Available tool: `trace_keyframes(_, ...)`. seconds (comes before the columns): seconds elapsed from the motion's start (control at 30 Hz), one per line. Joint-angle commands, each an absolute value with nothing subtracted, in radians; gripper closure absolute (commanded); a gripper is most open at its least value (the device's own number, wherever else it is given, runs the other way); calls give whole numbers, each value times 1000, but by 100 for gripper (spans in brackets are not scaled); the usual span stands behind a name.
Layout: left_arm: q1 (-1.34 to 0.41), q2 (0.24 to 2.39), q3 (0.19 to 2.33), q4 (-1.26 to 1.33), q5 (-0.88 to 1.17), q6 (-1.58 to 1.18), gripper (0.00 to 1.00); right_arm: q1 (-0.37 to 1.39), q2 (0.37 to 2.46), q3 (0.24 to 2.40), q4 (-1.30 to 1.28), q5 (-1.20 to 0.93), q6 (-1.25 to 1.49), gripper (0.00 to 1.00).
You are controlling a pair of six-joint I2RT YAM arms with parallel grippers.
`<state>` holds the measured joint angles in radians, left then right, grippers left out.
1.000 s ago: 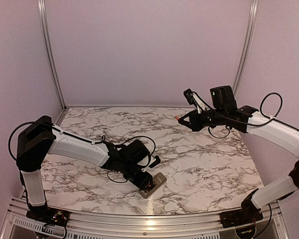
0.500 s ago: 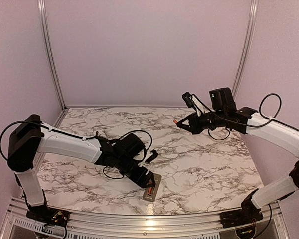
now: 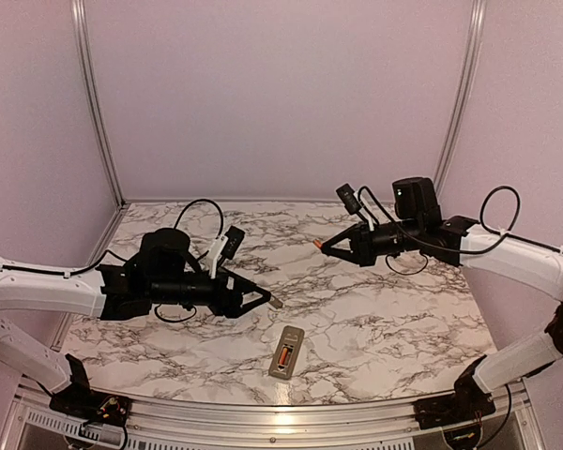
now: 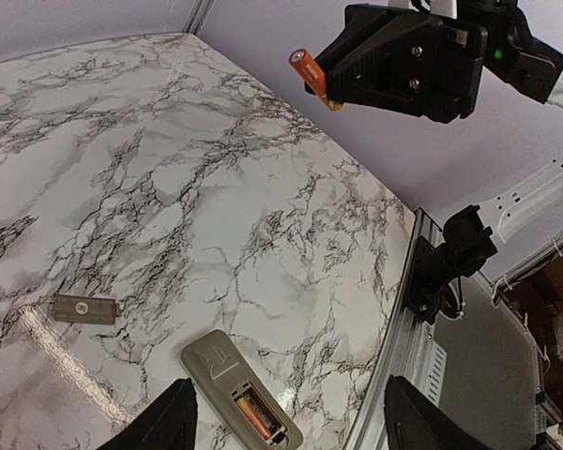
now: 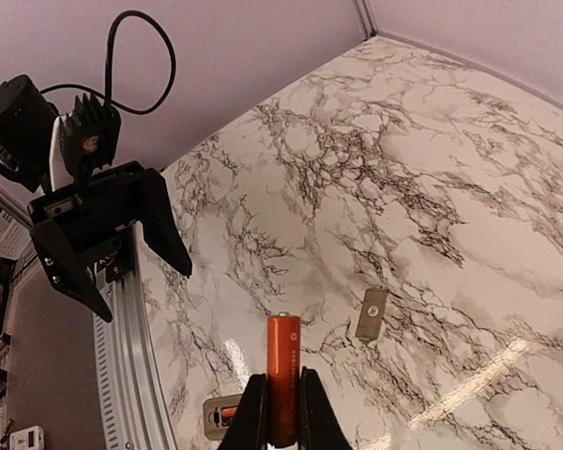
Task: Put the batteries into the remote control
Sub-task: Pass from the right arm to the left
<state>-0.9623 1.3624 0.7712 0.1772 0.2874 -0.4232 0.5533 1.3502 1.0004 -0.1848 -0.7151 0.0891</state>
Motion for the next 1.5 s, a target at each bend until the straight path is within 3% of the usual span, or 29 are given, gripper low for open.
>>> trace_keyframes(0.0,-962,1298,656,554,276,-572,33,611,1313,986,-60,-780,143,100)
trace_keyframes(0.23,-977,1298,551,931,166,-733,44,681,1295,899,203,-784,317,100)
trace_keyframes(0.73,-1039,1410,680,940,107,-752,53,732,1361,813,599,-867,666,100)
trace_keyframes(1.0,-1040,1439,714,905,39,-797,60,735,1395,802,664,-868,767,100)
trace_keyframes(1.47,-1045,1502,775,926,90,-814,67,748,1397,791,669,-865,757,100)
